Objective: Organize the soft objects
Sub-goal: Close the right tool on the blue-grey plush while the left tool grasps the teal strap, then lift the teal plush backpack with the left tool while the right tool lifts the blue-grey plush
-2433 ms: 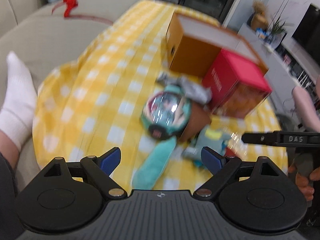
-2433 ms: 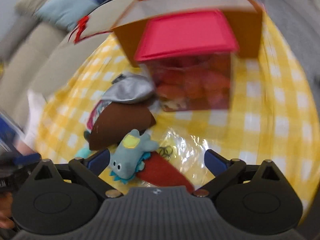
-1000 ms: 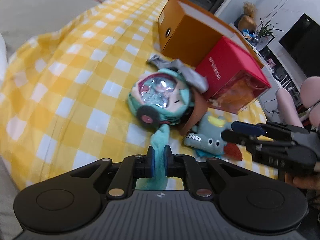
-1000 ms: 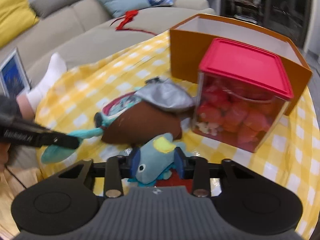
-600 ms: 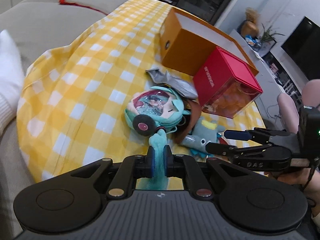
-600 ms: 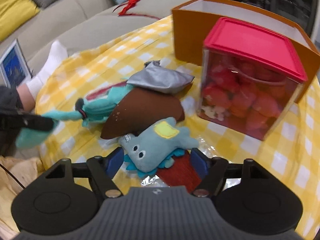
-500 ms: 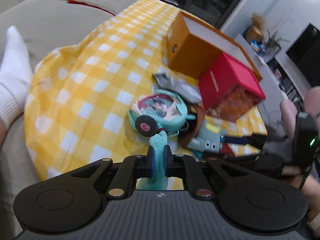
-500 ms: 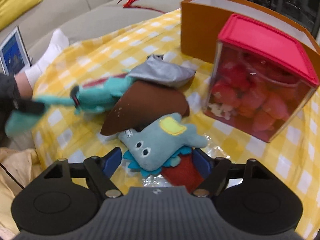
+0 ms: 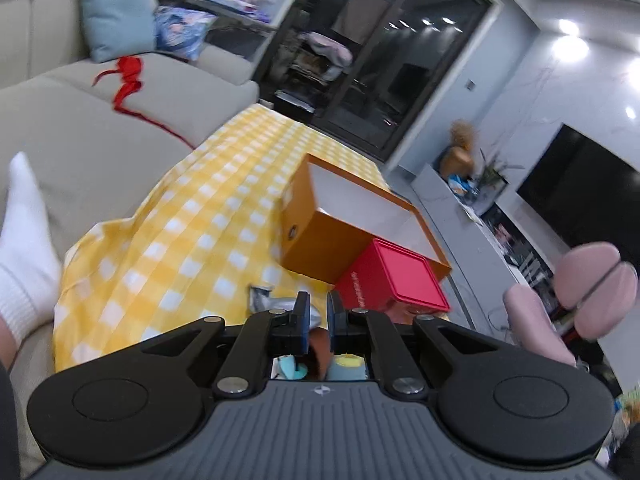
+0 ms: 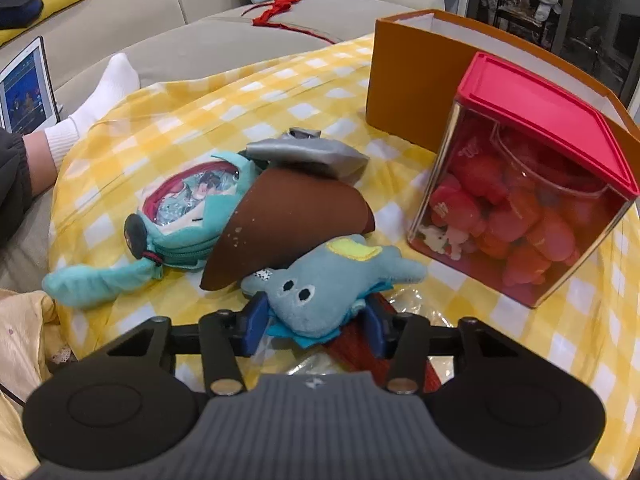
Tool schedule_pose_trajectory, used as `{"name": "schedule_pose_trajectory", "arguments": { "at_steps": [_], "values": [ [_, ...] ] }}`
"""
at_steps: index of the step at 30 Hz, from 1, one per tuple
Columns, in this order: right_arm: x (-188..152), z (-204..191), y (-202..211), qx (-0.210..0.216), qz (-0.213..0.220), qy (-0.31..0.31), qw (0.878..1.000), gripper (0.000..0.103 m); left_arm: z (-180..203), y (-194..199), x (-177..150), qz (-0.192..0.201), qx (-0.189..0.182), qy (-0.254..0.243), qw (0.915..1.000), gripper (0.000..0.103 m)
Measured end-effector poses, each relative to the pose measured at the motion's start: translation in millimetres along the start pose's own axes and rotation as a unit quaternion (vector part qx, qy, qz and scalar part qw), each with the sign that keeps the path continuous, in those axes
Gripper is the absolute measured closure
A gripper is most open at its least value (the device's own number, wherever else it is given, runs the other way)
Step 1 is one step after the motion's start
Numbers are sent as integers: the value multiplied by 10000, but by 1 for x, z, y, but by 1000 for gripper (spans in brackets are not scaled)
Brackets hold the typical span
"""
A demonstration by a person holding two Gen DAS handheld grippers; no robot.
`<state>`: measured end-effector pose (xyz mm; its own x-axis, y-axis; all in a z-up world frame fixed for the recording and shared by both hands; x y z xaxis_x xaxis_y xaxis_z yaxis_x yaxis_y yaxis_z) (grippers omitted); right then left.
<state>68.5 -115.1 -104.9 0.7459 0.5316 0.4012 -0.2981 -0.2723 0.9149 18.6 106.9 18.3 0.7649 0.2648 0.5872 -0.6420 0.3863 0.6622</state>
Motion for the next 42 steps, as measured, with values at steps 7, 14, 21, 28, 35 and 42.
{"name": "schedule_pose_trajectory", "arguments": {
  "at_steps": [7,14,21,28,35,42],
  "values": [
    [-1,-1,1,-54,-74,-32,10000,52,-5,-56,-25,-875,447,-331,9946,93],
    [2,0,-2,0,-73,-103,9999,49,-10,-101,-41,-1101,1109,-975,9829,18],
    [5,5,-2,109,-103,-370,9992,47,-20,-136,-33,-1266,1492,-1261,9725,7],
    [8,7,-3,285,-162,-612,9976,36,-28,-159,-38,-1616,1224,-1342,9700,0],
    [11,4,-9,318,-182,-600,9975,25,-23,-170,-44,-1821,1404,-1788,9566,0],
    [9,0,-13,-95,-151,-100,9998,34,-20,-184,-58,-1728,1736,-1956,9496,0]
  ]
}}
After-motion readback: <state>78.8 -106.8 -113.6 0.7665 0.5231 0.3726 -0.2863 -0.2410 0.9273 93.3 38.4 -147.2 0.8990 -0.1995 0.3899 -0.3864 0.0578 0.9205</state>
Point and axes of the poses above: each gripper's, at about its wrist camera, not at the fingertips, and y roughly against the way its jaws point, z to its right, x to its top, the point moved 4 cm from there along -y, roughly the way its jaws point, and after that the axes turned 12 degrees about -z, right-handed, at the moved point
